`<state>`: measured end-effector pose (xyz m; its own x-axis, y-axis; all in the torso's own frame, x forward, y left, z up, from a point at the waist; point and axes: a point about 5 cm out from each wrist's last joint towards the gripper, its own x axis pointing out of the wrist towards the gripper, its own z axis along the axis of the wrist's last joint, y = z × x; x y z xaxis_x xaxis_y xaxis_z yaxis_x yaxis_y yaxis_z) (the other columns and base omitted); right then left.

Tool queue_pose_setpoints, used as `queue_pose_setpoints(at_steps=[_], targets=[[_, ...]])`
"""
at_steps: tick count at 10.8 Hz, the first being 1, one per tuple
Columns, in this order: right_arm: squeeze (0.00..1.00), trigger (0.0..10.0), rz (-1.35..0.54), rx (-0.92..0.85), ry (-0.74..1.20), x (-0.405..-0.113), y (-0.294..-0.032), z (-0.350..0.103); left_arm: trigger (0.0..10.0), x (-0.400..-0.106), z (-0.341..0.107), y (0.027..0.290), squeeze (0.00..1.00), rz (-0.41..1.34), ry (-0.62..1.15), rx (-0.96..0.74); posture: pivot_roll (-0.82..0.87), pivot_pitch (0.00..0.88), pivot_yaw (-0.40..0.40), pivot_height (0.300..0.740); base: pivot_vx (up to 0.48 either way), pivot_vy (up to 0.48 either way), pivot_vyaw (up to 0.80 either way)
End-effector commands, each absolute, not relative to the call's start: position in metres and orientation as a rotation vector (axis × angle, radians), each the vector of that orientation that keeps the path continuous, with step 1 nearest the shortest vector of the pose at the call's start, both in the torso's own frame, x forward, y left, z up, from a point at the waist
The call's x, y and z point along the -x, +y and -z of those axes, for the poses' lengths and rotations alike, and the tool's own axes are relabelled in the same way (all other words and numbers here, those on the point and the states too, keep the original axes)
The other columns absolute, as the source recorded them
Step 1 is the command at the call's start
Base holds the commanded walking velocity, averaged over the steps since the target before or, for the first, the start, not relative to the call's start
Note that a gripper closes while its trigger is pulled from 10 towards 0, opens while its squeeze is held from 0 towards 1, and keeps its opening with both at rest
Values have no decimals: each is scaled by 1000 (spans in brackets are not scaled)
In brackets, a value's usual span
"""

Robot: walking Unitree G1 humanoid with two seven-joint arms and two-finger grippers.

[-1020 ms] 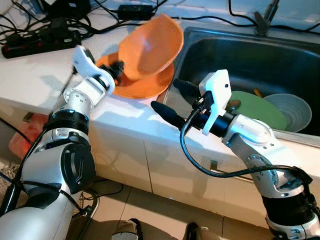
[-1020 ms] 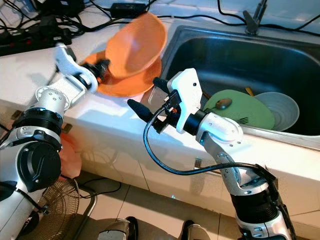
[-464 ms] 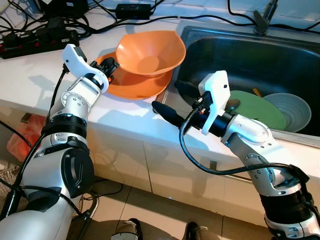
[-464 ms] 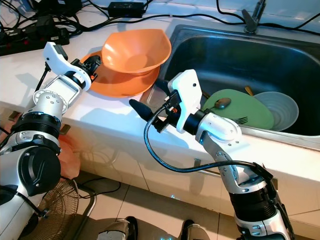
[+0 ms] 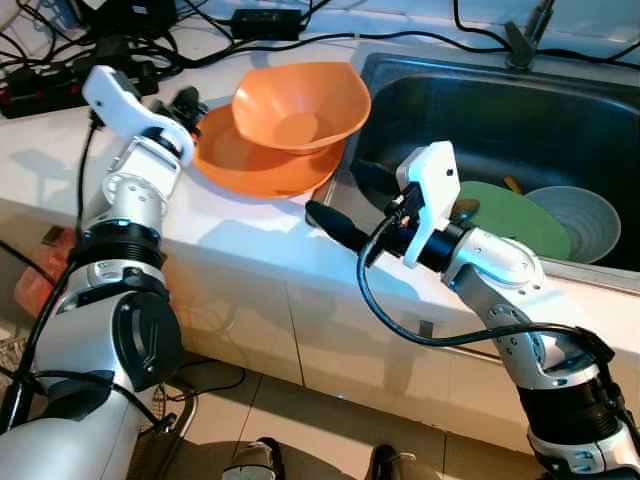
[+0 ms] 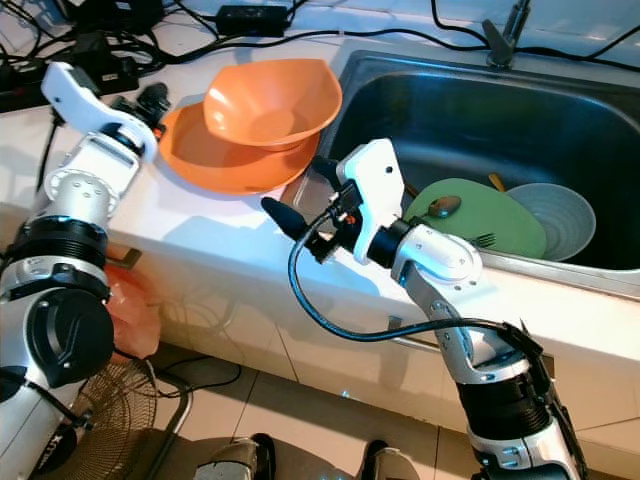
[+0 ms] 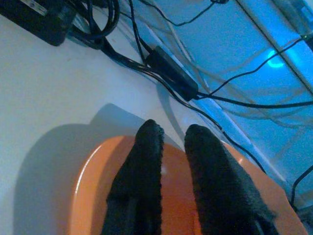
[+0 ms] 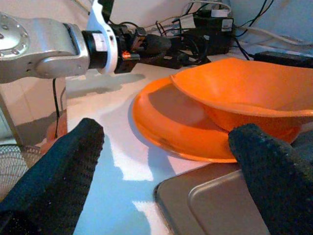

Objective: Kitchen organization

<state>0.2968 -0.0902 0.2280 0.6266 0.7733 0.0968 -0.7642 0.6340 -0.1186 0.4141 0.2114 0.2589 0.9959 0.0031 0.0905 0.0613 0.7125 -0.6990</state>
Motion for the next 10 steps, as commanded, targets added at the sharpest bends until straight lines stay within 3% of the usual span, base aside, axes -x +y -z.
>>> queue_pose_setpoints(at_steps=[1, 4, 10], targets=[[0, 10000, -897, 84, -166, -297, -87, -232, 10000, -412, -263, 217, 1000, 22, -100, 783, 51, 150, 59, 740, 0, 0, 0], [0, 10000, -900, 88, -171, -298, -87, -232, 10000, -413, -262, 194, 1000, 177, 11, 770, 53, 147, 59, 740, 0, 0, 0], [0, 10000, -890, 87, -169, -295, -87, -231, 10000, -418, -264, 161, 1000, 273, 156, 719, 44, 156, 79, 740, 0, 0, 0]])
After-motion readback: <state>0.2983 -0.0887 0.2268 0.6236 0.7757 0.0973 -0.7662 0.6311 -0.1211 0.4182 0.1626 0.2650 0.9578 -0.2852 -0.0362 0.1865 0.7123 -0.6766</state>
